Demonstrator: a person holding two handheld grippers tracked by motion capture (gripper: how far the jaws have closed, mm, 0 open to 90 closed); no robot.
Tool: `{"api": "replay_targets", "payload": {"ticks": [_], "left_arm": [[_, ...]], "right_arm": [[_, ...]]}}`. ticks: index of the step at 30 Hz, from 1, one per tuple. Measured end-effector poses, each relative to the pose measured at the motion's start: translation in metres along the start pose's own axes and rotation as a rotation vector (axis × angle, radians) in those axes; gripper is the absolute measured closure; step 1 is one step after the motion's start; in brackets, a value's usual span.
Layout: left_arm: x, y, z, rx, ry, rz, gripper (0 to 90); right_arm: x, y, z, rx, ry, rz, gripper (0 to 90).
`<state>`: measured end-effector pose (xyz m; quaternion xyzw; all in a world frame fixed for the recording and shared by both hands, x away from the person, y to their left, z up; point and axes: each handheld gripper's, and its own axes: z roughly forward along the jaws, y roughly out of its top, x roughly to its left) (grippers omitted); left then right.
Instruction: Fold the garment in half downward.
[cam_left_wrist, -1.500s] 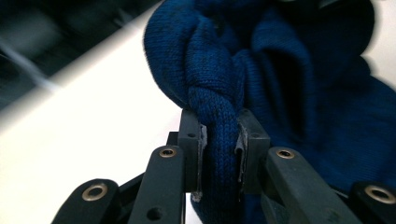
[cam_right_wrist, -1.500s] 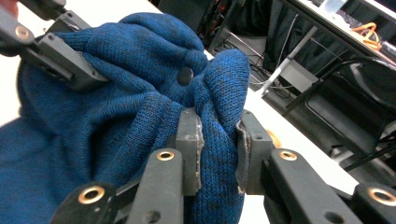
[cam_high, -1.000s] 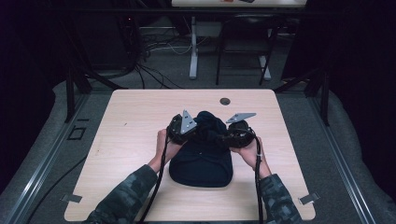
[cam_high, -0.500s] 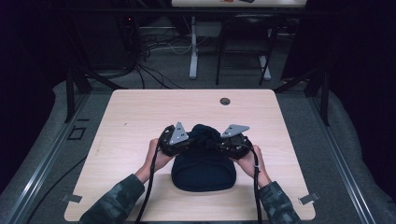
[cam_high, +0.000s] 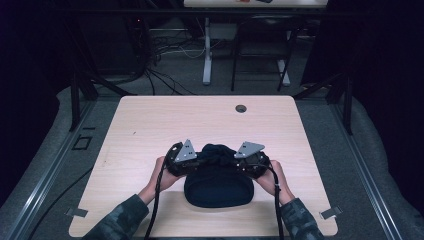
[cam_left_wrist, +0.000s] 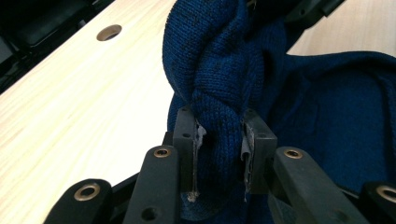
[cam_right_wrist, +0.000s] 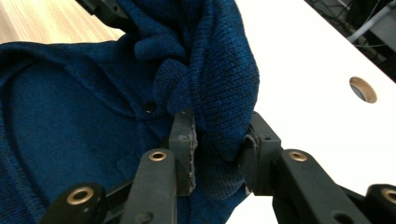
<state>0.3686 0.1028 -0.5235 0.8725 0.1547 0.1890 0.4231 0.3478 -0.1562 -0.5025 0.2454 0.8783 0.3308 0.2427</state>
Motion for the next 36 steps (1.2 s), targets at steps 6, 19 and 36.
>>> {"api": "replay_targets", "payload": {"ticks": [6,19,36], "left_arm": [[-0.007,-0.008,0.001,0.028,-0.027,0.019,70.8],[-0.012,-0.024,0.000,0.052,-0.109,-0.046,59.7],[-0.007,-0.030,-0.047,-0.001,-0.123,-0.150,37.3]], "right_arm": [[0.009,-0.004,-0.002,0.017,-0.004,-0.059,66.3],[0.020,-0.015,-0.007,0.058,0.043,-0.057,57.2],[0.015,-0.034,-0.040,0.004,0.137,0.037,43.4]]}}
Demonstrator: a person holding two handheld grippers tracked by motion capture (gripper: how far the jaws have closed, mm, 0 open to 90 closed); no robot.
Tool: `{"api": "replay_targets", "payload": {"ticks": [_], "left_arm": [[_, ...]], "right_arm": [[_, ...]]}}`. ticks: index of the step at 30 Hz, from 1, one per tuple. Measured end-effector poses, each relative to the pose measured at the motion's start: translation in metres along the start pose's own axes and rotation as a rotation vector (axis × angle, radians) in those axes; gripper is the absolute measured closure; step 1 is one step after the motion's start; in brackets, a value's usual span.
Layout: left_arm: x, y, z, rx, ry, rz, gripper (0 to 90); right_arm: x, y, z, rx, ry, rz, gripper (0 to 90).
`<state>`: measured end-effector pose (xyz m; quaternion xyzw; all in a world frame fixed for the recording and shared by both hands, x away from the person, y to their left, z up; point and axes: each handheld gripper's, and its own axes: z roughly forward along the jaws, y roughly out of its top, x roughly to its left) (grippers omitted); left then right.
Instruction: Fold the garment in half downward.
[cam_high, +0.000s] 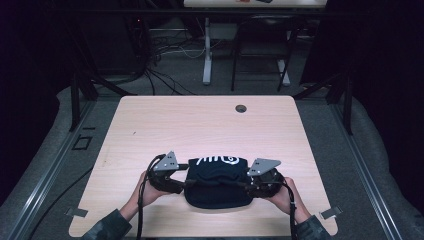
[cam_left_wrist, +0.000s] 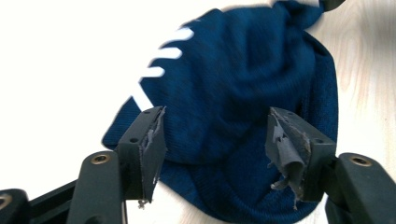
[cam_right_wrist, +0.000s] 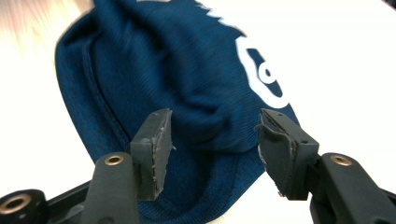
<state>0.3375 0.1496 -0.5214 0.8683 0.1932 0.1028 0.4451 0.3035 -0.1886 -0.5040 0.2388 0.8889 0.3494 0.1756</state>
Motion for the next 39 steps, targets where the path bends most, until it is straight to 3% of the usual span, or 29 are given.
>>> {"api": "replay_targets", "payload": {"ticks": [4,9,11,15,18,20,31,34,39], "left_arm": [[0.009,0.006,0.002,-0.020,0.055,-0.020,36.1],[0.009,0.015,0.026,0.006,0.123,-0.028,35.1],[0.008,0.017,0.038,0.026,0.115,-0.027,34.7],[-0.001,0.015,0.054,0.089,0.082,0.010,33.0],[-0.006,0.007,0.061,0.116,0.060,0.038,31.9],[-0.008,0.001,0.063,0.131,0.060,0.044,30.6],[-0.008,-0.015,0.064,0.160,0.075,0.071,29.2],[-0.007,-0.016,0.065,0.163,0.074,0.079,29.4],[0.000,-0.015,0.069,0.162,0.060,0.067,29.2]], "right_arm": [[-0.006,0.003,-0.001,-0.041,-0.025,0.049,42.4],[-0.013,0.012,0.020,-0.057,-0.066,0.108,42.0],[-0.015,0.015,0.029,-0.047,-0.053,0.121,41.4],[-0.011,0.015,0.053,0.043,-0.020,0.099,38.9],[-0.006,0.008,0.060,0.105,-0.021,0.080,32.8],[-0.004,0.003,0.063,0.124,-0.009,0.092,31.0],[-0.005,-0.015,0.065,0.128,-0.002,0.120,26.4],[-0.004,-0.017,0.063,0.153,-0.003,0.137,26.5],[0.000,-0.018,0.060,0.165,-0.032,0.154,25.5]]}}
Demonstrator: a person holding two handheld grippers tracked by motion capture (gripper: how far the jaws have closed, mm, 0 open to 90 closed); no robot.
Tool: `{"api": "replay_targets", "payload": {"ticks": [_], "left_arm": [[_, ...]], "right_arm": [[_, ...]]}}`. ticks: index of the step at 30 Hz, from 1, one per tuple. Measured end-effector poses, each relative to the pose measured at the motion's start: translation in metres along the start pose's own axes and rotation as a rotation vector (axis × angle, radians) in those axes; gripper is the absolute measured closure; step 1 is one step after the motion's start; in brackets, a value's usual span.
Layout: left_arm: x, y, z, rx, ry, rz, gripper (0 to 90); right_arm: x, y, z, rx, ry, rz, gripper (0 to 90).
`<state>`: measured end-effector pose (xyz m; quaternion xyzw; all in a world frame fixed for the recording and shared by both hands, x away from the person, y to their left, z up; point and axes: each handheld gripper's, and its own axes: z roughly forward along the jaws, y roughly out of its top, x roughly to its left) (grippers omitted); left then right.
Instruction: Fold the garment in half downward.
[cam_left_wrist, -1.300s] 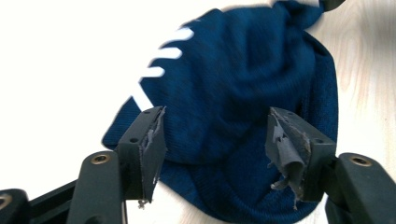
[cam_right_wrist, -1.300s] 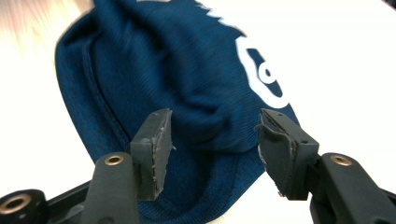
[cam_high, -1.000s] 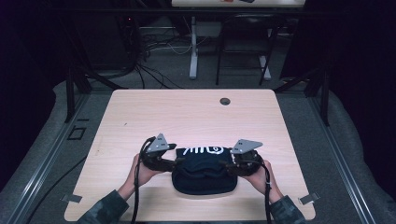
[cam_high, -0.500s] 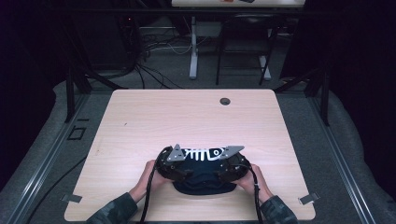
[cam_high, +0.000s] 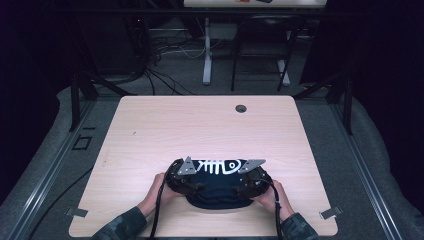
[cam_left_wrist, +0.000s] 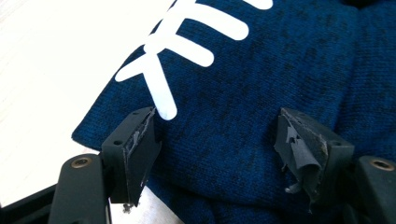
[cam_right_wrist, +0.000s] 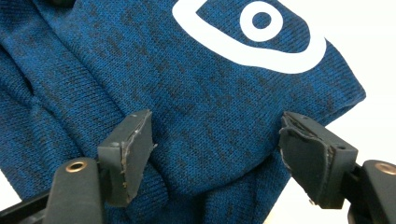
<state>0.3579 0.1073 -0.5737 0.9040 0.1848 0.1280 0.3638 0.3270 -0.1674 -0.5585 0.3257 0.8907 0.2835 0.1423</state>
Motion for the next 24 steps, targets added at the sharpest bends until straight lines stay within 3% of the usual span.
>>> {"api": "replay_targets", "payload": {"ticks": [5,15,20,24], "left_arm": [[0.011,0.002,0.005,-0.003,0.000,-0.035,27.0],[0.015,0.001,0.005,-0.007,0.018,-0.074,17.8],[0.020,-0.001,-0.006,-0.050,0.038,-0.113,7.3],[0.026,-0.004,-0.022,-0.088,0.067,-0.152,2.0]], "right_arm": [[-0.002,0.001,0.005,-0.002,-0.007,0.036,19.6],[-0.007,0.001,0.009,-0.003,-0.014,0.063,12.7],[-0.005,0.001,0.008,-0.008,-0.037,0.065,11.4],[-0.007,0.000,0.000,-0.068,-0.012,0.103,7.7]]}}
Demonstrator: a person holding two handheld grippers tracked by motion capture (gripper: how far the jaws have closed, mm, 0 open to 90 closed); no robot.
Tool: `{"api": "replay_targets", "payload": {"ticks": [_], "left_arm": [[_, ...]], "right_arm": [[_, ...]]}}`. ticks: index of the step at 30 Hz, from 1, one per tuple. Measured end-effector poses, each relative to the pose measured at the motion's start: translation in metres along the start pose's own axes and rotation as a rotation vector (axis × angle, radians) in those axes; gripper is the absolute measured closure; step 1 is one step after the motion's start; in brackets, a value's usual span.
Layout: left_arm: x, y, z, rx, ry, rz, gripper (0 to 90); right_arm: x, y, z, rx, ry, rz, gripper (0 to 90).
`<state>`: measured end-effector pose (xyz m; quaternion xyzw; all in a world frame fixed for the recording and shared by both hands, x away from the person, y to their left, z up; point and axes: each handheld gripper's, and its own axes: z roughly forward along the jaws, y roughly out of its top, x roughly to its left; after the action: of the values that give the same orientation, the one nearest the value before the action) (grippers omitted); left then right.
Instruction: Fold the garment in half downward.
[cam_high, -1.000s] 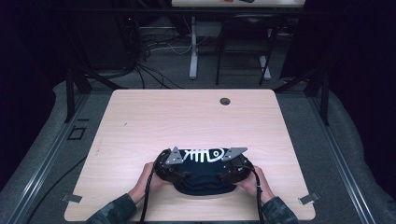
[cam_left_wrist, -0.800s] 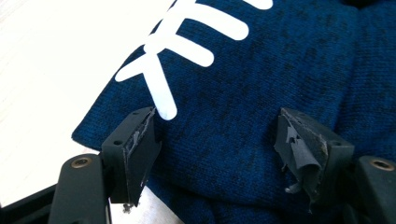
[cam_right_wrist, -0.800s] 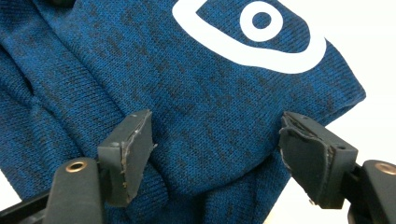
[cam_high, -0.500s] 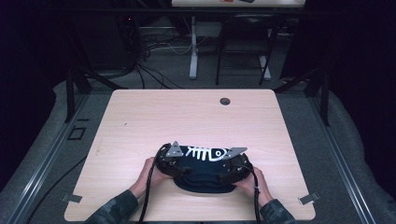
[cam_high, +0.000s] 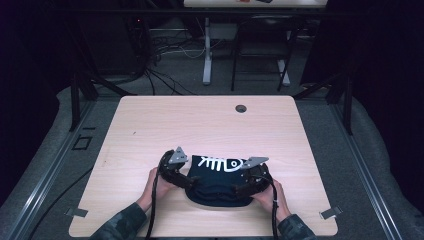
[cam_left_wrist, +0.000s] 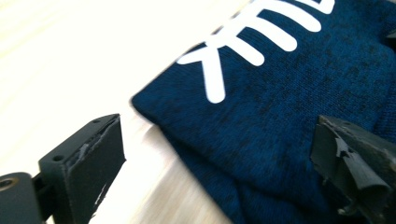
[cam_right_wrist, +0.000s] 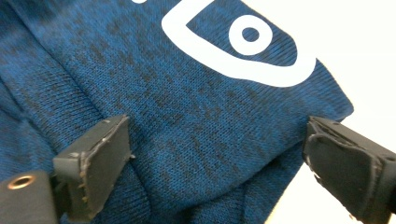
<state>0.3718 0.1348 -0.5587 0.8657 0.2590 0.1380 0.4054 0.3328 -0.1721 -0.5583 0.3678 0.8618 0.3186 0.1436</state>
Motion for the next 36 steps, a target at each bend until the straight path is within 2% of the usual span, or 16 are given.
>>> {"api": "replay_targets", "payload": {"ticks": [4,7,13,17,22,30,33,36], "left_arm": [[0.005,-0.005,-0.014,-0.008,0.034,-0.022,0.4],[0.008,-0.010,-0.021,-0.006,0.053,-0.036,0.2],[0.014,-0.024,-0.037,0.000,0.101,-0.064,0.1],[0.021,-0.033,-0.047,0.009,0.128,-0.090,0.1],[0.032,-0.047,-0.057,0.016,0.164,-0.131,0.1],[0.045,-0.063,-0.062,0.053,0.214,-0.183,0.1],[0.047,-0.065,-0.060,0.074,0.231,-0.183,0.3],[0.049,-0.068,-0.056,0.101,0.231,-0.185,0.3]], "right_arm": [[-0.004,-0.001,-0.018,-0.056,-0.005,0.021,7.4],[-0.010,-0.006,-0.032,-0.081,-0.029,0.039,6.8],[-0.028,-0.019,-0.052,-0.107,-0.089,0.088,6.4],[-0.037,-0.028,-0.063,-0.117,-0.112,0.117,6.3],[-0.046,-0.044,-0.073,-0.093,-0.150,0.142,6.5],[-0.059,-0.069,-0.076,-0.048,-0.185,0.194,6.7],[-0.064,-0.078,-0.072,-0.017,-0.196,0.209,6.8],[-0.068,-0.085,-0.067,0.011,-0.202,0.228,6.9]]}}
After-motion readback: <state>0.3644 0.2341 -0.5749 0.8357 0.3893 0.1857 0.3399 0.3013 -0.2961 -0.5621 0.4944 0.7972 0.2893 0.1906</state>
